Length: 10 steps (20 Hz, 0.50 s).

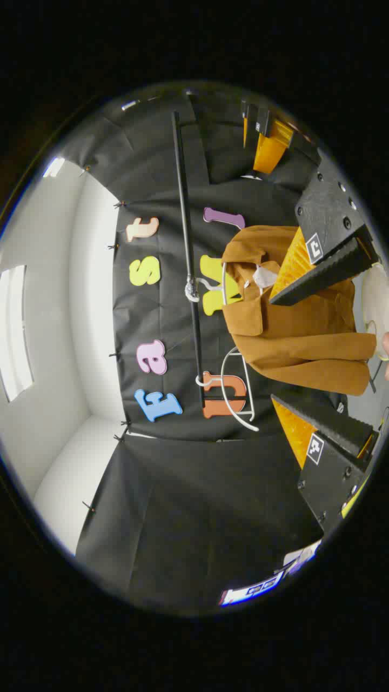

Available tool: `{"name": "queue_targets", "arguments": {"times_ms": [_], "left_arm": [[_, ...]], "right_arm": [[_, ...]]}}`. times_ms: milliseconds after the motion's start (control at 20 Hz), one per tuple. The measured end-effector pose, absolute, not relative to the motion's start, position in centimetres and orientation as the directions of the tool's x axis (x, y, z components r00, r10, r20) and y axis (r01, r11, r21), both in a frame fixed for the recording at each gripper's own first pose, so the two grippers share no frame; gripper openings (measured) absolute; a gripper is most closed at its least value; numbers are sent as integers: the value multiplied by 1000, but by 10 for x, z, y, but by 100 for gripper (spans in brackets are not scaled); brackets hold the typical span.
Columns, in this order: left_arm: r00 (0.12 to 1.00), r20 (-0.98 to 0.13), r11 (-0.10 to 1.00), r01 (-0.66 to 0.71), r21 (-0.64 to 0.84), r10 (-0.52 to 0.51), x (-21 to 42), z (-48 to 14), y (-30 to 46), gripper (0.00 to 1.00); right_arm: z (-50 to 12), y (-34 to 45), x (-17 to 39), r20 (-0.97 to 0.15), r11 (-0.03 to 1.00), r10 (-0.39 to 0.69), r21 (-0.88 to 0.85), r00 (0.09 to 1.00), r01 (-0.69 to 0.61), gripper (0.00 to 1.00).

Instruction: Grasp the clothes on the hanger with both hands and then place them into the laundry hamper below.

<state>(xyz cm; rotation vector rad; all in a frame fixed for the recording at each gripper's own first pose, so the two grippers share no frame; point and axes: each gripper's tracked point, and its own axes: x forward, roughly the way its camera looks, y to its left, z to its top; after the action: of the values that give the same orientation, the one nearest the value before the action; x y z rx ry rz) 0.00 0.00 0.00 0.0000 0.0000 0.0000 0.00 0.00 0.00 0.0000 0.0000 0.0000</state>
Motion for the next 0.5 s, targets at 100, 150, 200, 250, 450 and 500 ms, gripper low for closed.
{"name": "queue_targets", "arguments": {"times_ms": [100,150,200,250,450,500], "left_arm": [[1000,10,1000,-13,12,12,-2,3,2,100],[1000,15,1000,-17,14,17,-4,4,4,100],[1000,20,1000,-18,15,18,-4,6,5,100],[1000,23,1000,-17,18,16,-3,6,4,100],[999,38,999,-15,35,14,-1,10,5,100],[999,45,999,-16,37,14,0,11,4,100]], "right_arm": [[-4,0,5,-12,1000,21,-1,1000,-21,100],[-4,0,6,-11,1000,30,1,999,-30,100],[-3,0,7,-8,999,34,0,999,-34,100],[-1,-1,9,-4,999,39,1,999,-39,100],[3,-4,15,6,999,41,-1,999,-41,100],[2,-5,16,3,999,37,2,999,-37,100]]}}
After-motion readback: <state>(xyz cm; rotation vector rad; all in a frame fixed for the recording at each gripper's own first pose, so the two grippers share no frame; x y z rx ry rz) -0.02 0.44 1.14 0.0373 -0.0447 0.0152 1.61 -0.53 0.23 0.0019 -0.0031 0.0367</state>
